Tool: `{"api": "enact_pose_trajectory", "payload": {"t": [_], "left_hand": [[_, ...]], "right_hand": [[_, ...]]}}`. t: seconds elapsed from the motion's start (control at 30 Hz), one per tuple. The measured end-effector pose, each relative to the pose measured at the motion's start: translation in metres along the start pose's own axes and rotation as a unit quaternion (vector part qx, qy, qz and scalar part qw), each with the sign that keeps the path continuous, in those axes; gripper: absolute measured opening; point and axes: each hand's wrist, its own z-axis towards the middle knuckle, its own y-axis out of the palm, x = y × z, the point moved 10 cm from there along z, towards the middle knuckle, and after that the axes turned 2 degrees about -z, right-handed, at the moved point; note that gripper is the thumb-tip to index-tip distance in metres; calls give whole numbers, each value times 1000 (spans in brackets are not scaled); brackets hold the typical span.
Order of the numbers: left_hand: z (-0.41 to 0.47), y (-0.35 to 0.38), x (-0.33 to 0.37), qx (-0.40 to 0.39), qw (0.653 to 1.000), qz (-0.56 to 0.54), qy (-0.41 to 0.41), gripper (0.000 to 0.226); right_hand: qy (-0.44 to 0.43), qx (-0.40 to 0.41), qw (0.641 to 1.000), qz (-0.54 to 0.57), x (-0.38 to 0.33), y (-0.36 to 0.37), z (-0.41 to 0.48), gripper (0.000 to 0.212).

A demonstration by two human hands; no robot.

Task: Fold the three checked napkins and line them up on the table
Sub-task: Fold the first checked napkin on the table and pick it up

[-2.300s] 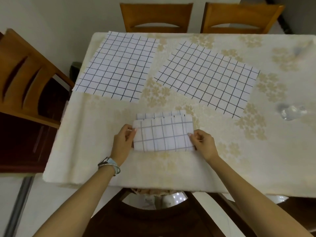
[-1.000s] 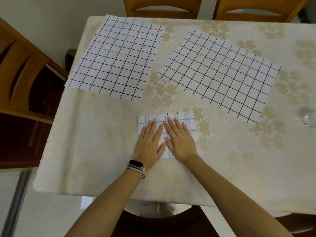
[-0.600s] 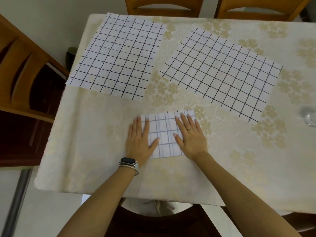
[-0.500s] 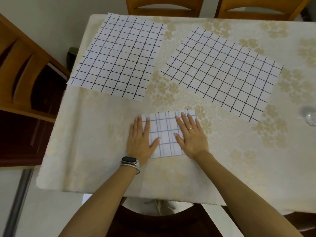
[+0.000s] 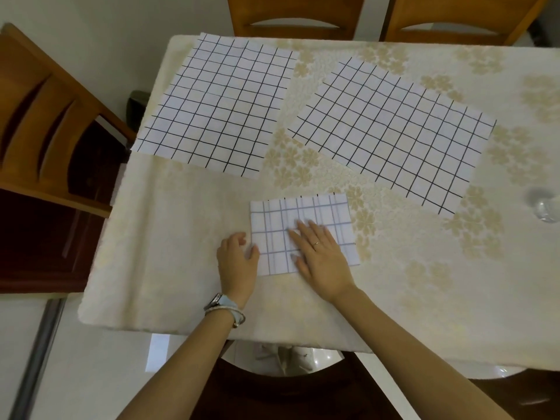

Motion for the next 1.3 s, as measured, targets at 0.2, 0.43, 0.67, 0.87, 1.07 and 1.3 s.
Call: {"api": "enact_pose_trajectory", "payload": {"t": [0.2,0.43,0.67,0.87,1.07,1.3], "left_hand": [[-5,9,-5,-30,995,-64,-65,26],[-7,15,-3,-46,990,-74,-114,20],[-4,5,-5,-46,991,-67,-102,17],[-8,-14,-5,-34,981,-148,-117,14],[-18,-7,19,-39,970,-215,-106,11],[-27,26,55,-93,967,-224,-73,9]], "right_hand": [[57,-28,998,4,13,19,-15,54],[55,-25,998,22,14,17,-14,54],[64,-7,998,18,14,10,-13,49],[50,-36,998,-13,4,14,-16,59],[54,-44,997,-23,6,11,-14,68],[47,-79,996,24,9,15,-11,71]]}}
